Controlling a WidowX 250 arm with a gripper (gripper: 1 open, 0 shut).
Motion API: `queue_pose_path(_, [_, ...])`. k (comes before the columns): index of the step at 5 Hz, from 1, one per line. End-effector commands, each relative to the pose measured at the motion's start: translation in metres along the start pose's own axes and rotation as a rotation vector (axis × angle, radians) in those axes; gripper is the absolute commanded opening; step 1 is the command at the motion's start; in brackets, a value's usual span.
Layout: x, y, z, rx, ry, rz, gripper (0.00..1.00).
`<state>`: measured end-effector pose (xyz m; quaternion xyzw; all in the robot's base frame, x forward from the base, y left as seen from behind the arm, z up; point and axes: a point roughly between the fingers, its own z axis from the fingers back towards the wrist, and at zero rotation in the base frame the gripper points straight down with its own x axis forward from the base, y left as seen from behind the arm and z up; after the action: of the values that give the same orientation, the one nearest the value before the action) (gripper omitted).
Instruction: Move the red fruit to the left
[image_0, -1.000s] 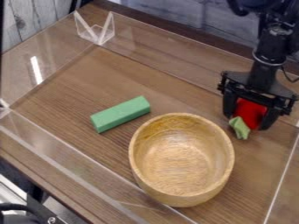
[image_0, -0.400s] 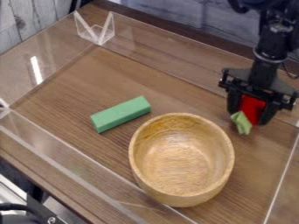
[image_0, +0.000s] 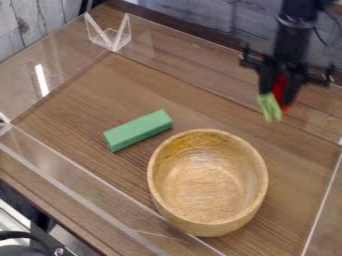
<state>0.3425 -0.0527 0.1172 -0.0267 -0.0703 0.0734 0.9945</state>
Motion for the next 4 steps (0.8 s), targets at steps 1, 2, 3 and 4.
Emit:
queue_pose_path(1, [0.005,0.03,0.032,-0.012,-0.063,0.004,0.0])
queue_pose_path(2, [0.001,0.074,0.037,0.006,-0.057,0.025,0.0])
queue_pose_path(3, [-0.005,0.113,0.04,0.015,-0.051,0.011,0.0])
queue_pose_path(4, [-0.008,0.144,0.039,0.024,-0.049,-0.02,0.0])
